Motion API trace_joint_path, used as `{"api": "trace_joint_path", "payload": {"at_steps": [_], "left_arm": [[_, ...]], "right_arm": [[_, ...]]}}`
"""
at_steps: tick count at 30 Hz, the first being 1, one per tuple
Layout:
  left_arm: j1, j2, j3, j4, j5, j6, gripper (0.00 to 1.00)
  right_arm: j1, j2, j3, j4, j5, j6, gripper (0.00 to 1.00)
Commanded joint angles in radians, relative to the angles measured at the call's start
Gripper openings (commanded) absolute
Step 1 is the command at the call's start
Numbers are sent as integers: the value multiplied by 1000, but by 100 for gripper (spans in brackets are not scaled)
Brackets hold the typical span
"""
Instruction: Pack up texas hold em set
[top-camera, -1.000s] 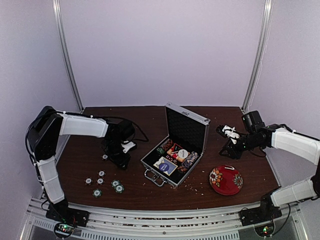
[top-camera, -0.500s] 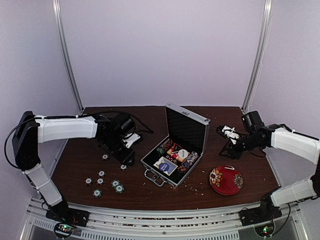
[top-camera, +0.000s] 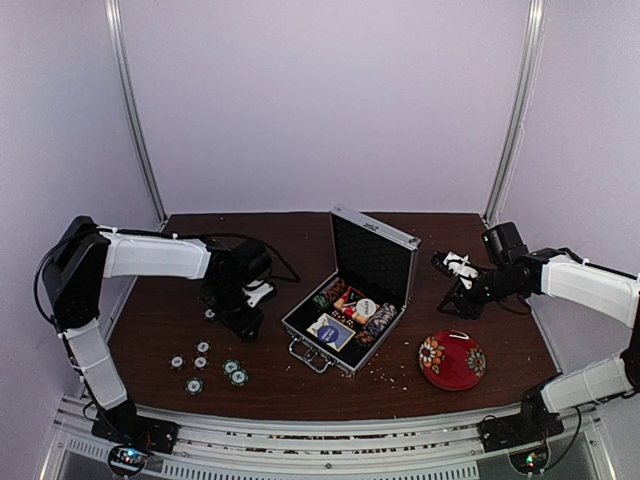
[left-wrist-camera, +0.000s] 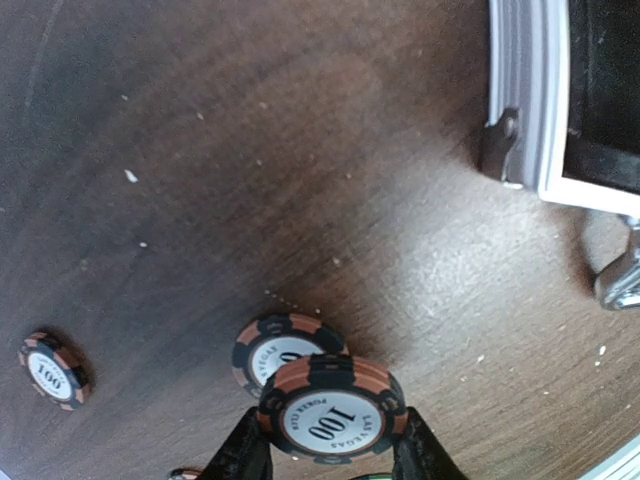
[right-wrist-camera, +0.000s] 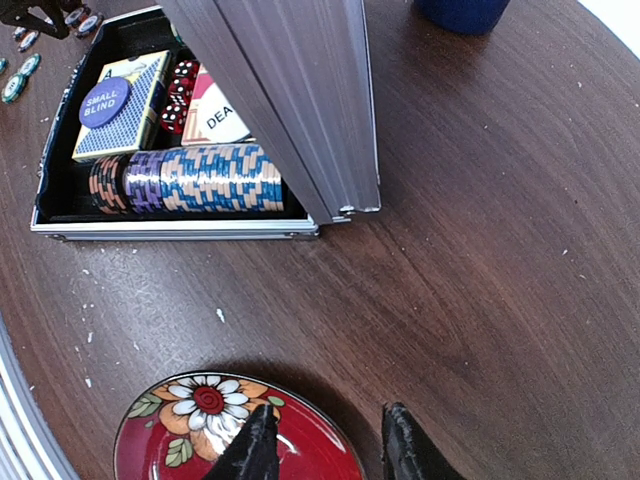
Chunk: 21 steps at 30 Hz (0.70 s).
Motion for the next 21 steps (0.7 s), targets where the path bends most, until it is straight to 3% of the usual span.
{"api": "trace_joint_path", "payload": {"at_steps": [1, 15, 21], "left_arm": [[1, 32, 6, -18, 2, 16, 34], [19, 82, 46, -17, -47, 20, 36], [22, 100, 53, -18, -54, 23, 51]], "right_arm": [[-5, 3, 3, -6, -12, -4, 36], [-5, 4, 4, -8, -11, -7, 36], [-5, 3, 3, -8, -11, -7, 36]]}}
